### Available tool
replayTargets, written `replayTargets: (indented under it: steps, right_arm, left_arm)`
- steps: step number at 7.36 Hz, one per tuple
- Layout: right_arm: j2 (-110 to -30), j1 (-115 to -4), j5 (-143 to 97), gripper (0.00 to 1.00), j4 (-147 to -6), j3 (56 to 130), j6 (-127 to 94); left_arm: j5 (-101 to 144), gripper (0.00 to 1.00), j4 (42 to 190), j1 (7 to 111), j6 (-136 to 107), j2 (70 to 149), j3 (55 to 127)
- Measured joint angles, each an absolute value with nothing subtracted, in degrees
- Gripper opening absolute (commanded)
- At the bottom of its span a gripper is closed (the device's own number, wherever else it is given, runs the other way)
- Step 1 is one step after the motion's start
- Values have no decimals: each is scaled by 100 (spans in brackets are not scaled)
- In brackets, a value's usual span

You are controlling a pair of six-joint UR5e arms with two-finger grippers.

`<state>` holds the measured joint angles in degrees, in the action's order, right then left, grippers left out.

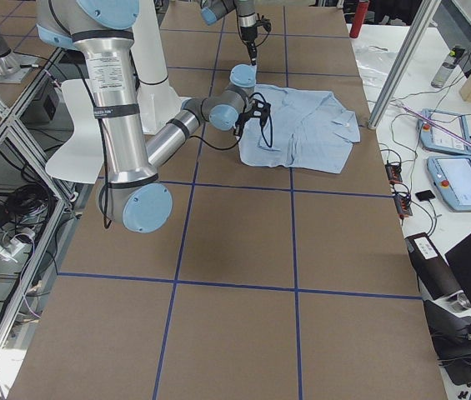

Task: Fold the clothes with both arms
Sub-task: 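Lift the hem with both grippers and fold it toward the collar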

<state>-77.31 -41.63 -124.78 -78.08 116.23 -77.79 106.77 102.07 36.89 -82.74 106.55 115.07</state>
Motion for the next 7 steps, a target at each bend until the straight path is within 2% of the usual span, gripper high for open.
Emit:
replayTargets:
  steps: [3, 5, 7]
  right_arm:
    - [-6835, -4901, -12607, 0, -7803, 10485, -7584]
    - [-6344, -5325, -12736, 0, -7797, 9656, -7184]
    - [-5714, -5659, -12861, 0, -7790, 8743, -6953]
  left_arm:
    - [10823, 0, 10302, 4358, -7948, 11834, 10092]
    - [10942, 0, 10487, 4851, -7466, 12131, 9548]
    - [11040, 0, 11262, 5091, -7327, 12718, 8419]
